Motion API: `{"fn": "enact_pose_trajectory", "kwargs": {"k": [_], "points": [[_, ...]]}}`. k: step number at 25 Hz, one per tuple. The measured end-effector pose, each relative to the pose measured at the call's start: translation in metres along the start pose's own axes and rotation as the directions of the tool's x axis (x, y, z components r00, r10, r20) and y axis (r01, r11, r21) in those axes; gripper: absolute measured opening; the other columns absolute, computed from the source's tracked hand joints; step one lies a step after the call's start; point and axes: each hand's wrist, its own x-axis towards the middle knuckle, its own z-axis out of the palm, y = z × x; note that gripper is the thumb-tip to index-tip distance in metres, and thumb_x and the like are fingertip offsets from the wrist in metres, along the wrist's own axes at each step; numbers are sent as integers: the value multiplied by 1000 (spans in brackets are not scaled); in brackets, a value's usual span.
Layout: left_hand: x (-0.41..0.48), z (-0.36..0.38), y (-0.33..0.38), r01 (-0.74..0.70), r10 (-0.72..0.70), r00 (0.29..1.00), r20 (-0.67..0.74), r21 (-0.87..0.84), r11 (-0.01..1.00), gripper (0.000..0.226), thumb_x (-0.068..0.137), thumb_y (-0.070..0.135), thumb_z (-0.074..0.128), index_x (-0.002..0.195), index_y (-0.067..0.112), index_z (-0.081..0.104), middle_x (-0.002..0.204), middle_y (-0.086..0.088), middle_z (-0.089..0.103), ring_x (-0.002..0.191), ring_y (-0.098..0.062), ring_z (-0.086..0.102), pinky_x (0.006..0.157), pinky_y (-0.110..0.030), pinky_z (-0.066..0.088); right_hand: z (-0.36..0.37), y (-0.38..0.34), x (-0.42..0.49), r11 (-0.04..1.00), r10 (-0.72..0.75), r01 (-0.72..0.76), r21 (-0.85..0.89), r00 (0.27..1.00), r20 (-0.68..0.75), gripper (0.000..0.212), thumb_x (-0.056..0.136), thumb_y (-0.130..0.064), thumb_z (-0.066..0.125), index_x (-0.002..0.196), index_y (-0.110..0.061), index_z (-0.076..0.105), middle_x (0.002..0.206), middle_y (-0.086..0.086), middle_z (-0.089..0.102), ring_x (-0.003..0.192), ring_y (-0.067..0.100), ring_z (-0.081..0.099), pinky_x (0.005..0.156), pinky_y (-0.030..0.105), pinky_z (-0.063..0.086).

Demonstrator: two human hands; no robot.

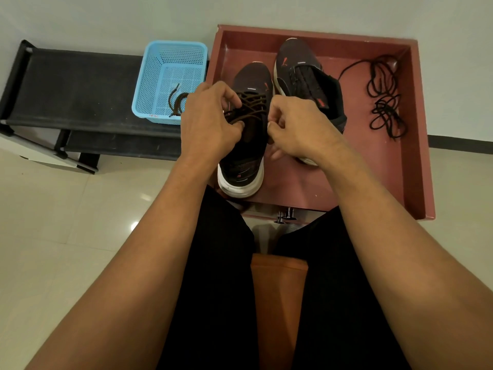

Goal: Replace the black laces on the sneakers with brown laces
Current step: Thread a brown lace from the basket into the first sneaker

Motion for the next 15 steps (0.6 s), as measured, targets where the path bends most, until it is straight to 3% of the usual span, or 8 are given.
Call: {"fn": "enact_pose_trajectory", "kwargs": {"k": [6, 8, 13, 15], "points": [[-5, -8, -11, 307, -312, 950, 26, 114, 945, 71, 72, 45, 92, 123, 15, 52, 124, -5, 57, 115, -27, 57, 91, -41, 48, 3, 6, 2, 998, -7, 8, 56, 1000, -19, 12, 105, -10, 50, 98, -16, 56, 92, 7, 72, 60, 12, 76, 70, 42, 67], [-6, -8, -13, 346, -352, 934, 62, 97, 933, 71, 76, 47, 89, 124, 12, 51, 119, -8, 60, 115, -32, 59, 94, -44, 51, 4, 8, 4, 990, 15, -15, 138, 1000, -1, 10, 105, -9, 48, 100, -13, 55, 97, 11, 71, 64, 17, 78, 71, 46, 67], [-6, -8, -15, 386, -400, 908, 127, 120, 915, 53, 77, 53, 78, 109, 16, 57, 107, -5, 67, 99, -31, 67, 84, -43, 57, 1, 9, 4, 945, 127, -118, 306, 992, -8, 5, 104, -12, 50, 102, -9, 53, 88, 13, 74, 67, 22, 79, 74, 45, 67], [-8, -10, -13, 402, -415, 901, 128, 119, 908, 50, 76, 54, 75, 104, 17, 58, 99, -3, 70, 77, -28, 73, 76, -41, 61, -4, 8, 0, 946, 160, -130, 296, 984, -78, 10, 104, -16, 49, 100, -8, 54, 82, 12, 75, 62, 20, 78, 70, 43, 67]]}}
